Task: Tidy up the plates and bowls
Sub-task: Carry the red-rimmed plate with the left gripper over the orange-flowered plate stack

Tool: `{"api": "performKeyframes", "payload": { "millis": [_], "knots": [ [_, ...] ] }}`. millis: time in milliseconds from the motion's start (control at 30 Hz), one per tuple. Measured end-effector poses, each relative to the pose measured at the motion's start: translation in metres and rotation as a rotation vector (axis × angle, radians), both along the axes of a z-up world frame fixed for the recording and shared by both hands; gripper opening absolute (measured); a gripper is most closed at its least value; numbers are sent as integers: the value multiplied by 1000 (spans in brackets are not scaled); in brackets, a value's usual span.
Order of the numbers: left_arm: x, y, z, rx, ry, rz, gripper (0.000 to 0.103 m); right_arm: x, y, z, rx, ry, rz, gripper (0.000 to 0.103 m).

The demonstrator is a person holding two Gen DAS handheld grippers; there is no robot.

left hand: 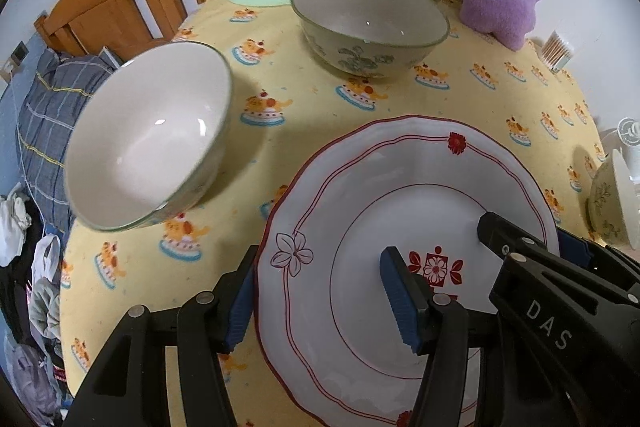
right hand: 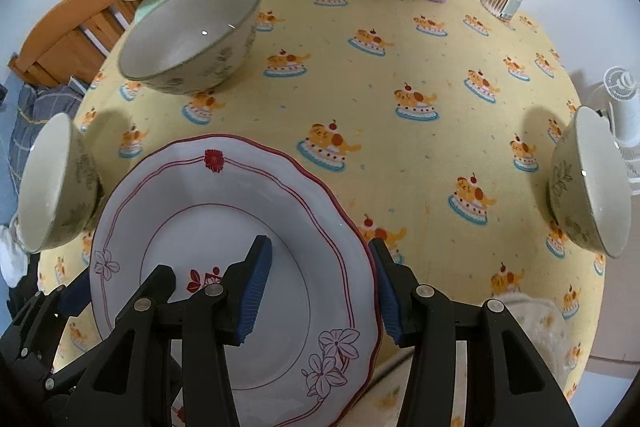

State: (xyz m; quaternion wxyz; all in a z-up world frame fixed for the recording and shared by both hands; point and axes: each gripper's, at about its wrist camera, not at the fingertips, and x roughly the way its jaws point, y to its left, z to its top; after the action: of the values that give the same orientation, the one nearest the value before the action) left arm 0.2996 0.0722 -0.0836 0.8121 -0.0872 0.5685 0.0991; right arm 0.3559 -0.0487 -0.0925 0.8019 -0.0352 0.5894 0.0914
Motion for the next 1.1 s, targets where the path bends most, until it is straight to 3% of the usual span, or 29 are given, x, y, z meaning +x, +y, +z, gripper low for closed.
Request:
{"api": "performKeyframes", "payload": {
  "millis": [567, 733, 1100],
  "knots": [
    [-59, 4, 52, -31, -80, -102, 60, -75, -2, 63, -30, -101, -91, 53],
    [-71, -7, 65, -31, -119, -182, 60, -99, -15, 79, -29, -140, -169, 53],
    [-91, -57, 68, -46, -112, -295, 60, -139, -68, 86, -44, -148, -288, 53]
  ]
}}
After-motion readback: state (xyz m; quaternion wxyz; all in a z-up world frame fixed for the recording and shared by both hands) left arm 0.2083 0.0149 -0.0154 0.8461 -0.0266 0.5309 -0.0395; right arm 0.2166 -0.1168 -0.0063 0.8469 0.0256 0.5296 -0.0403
